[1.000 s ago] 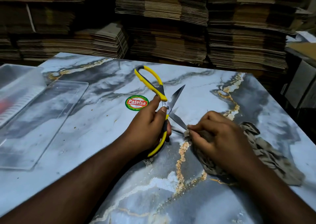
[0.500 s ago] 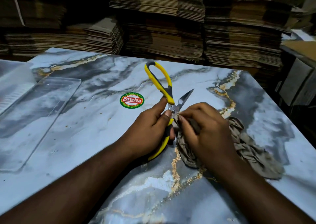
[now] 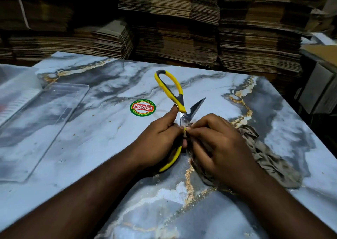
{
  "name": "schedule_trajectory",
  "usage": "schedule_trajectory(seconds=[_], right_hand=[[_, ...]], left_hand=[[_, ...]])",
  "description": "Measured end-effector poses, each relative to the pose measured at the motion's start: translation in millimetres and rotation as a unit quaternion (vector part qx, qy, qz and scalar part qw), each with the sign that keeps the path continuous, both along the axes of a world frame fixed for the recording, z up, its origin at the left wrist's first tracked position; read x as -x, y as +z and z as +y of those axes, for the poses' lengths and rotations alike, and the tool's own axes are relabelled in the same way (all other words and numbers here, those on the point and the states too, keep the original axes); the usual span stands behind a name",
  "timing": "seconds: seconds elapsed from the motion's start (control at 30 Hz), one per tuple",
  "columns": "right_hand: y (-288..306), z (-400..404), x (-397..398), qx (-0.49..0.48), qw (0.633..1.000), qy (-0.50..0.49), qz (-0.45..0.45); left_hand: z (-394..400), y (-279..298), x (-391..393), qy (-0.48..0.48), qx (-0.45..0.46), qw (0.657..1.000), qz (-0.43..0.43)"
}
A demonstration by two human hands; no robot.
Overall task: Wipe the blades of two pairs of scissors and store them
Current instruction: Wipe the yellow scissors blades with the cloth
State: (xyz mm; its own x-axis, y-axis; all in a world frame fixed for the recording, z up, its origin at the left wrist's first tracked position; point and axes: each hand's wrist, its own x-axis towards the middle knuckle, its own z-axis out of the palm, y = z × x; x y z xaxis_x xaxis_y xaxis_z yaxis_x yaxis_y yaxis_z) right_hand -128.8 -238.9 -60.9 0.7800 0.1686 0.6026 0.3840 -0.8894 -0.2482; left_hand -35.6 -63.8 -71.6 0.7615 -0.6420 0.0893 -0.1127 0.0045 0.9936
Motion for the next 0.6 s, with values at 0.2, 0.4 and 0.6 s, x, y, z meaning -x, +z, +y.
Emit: schedule_trajectory(seconds=[0.2, 0.4, 0.6], right_hand=[[11.6, -9.3, 7.6, -0.097, 0.992, -0.041, -0.062], [4.4, 5.0, -6.0, -0.001, 0.997, 0.053, -0.049], [4.3, -16.3, -2.9, 0.011, 0.998, -0.005, -0.067]], left_hand=[[3.2, 5.8, 1.0, -0.023, -0.057, 0.996, -0.069], [2.7, 7.2, 1.1, -0.029, -0.072, 0.988, -0.136], [4.5, 6.0, 1.1, -0.023, -0.06, 0.991, -0.114]])
